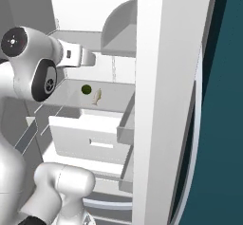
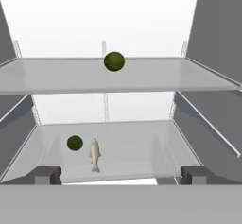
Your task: Place one lime and one fish in each tupperware on the nearby counter, to pack two identical lunches.
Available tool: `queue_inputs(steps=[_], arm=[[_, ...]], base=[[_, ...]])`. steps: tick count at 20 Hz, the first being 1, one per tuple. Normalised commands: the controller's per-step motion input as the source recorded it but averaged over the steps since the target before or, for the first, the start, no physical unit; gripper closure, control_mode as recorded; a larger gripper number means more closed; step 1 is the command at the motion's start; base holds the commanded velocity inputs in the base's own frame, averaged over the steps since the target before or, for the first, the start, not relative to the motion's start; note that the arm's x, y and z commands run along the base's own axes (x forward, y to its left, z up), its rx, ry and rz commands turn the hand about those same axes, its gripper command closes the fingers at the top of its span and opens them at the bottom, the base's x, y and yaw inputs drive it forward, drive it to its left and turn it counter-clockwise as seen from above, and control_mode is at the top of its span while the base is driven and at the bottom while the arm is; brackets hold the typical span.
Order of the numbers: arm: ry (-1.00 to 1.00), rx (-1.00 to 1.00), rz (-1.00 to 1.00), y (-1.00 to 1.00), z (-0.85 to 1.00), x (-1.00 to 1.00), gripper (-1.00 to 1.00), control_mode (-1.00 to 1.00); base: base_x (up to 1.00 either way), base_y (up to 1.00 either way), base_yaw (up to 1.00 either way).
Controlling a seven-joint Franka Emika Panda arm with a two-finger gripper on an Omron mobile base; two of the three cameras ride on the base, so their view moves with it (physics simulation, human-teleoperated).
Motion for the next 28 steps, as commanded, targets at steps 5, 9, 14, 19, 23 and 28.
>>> queue_inputs(steps=[5, 9, 14, 19, 23, 28], arm=[[0.00, 0.00, 0.00, 0.00, 0.00, 0.78, -1.00, -1.00], [0.00, 0.01, 0.00, 0.00, 0.00, 0.80, -1.00, -1.00], [0.00, 0.01, 0.00, 0.00, 0.00, 0.68, -1.00, -1.00], [0.00, 0.01, 0.00, 0.00, 0.00, 0.58, -1.00, -1.00], [0.00, 0.00, -0.03, -0.02, 0.00, 0.61, -1.00, -1.00], [0.02, 0.00, -0.02, -0.14, 0.00, 0.63, -1.00, -1.00]], base=[[0.00, 0.00, 0.00], [0.00, 0.00, 0.00], [0.00, 0.00, 0.00], [0.00, 0.00, 0.00], [0.00, 0.00, 0.00], [0.00, 0.00, 0.00]])
